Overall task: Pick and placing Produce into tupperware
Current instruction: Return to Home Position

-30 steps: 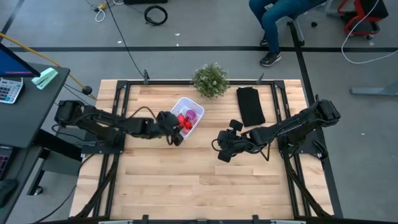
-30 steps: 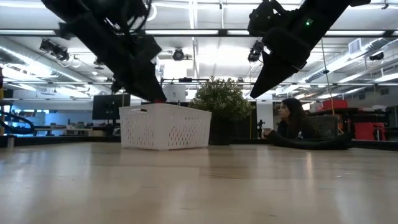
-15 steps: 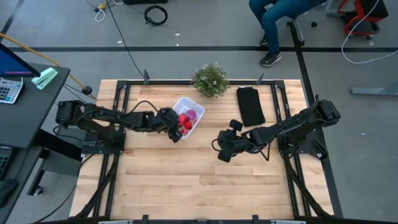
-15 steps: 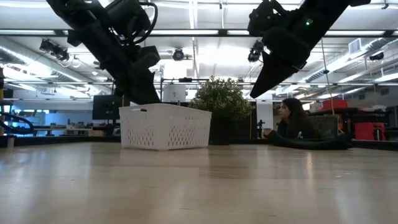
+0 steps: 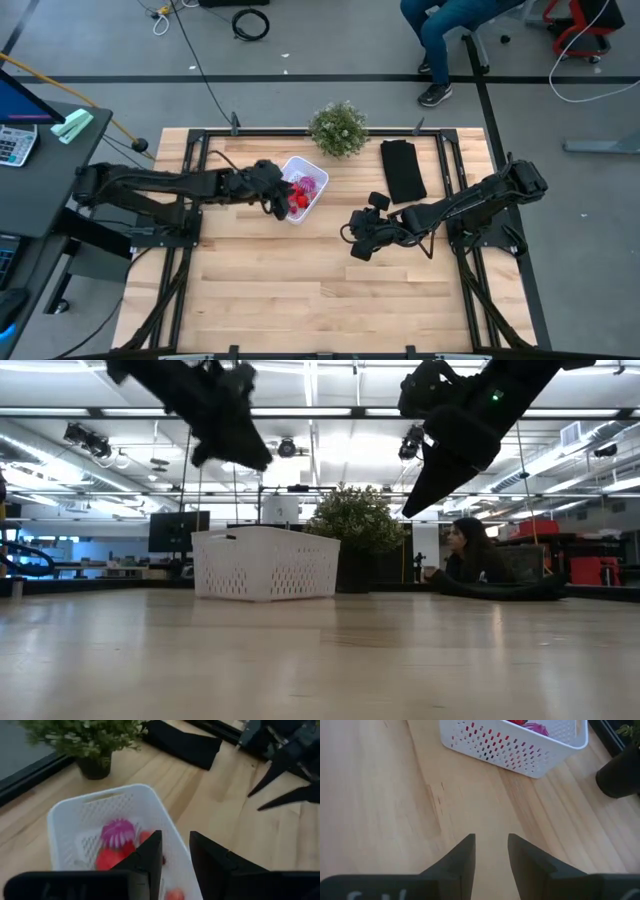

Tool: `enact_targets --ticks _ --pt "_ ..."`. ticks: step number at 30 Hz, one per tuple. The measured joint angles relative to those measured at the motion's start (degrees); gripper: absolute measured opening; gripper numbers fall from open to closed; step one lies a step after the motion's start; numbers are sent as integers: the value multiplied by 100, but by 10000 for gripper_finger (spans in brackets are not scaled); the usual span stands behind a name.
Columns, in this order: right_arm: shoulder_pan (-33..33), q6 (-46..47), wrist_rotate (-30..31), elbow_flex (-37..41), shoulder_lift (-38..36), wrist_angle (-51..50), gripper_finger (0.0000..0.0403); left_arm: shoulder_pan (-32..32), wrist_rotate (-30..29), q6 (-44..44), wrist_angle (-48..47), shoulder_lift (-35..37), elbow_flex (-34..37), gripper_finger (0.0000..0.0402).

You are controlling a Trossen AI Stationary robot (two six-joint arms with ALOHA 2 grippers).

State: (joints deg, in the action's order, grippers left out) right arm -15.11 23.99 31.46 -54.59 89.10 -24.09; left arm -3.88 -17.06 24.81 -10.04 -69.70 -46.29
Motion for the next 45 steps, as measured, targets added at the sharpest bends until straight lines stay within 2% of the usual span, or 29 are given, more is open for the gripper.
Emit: enact_targets --ticks 3,8,13,16,20,24,26,30,34,38,45 --pt "0 26 -16 -2 0 -1 123 25 0 -6 -659 291 -272 99" --pt "-4 818 -138 -2 -1 42 123 19 -4 -2 -1492 649 -499 92" --pt "-2 271 -955 -4 -107 -33 123 95 2 110 -2249 1017 -491 88" --pt "-11 354 -953 -4 -482 -369 123 183 9 483 -2687 1417 -491 87" --pt "-192 923 -472 -6 -1406 -1384 123 437 -216 760 -3386 2168 -491 91" --pt "-806 1583 596 8 -2506 -2198 123 883 -1043 1086 -4074 2946 -489 95" --pt "-1229 1832 1106 121 -2979 -2215 123 1126 -1433 1291 -4386 3265 -464 95" --pt "-2150 2115 2017 761 -3719 -2072 123 1590 -1866 1539 -4214 4024 78 90" --pt "-2781 2871 2660 1670 -4264 -2080 123 1894 -1921 1708 -3484 4743 1081 85" --pt "-3054 3174 2825 2204 -4715 -2047 123 2033 -1918 1464 -2215 5258 2029 87" --pt "-3084 2622 3071 2360 -5160 -1963 123 2161 -1914 1050 -571 5556 3119 95"
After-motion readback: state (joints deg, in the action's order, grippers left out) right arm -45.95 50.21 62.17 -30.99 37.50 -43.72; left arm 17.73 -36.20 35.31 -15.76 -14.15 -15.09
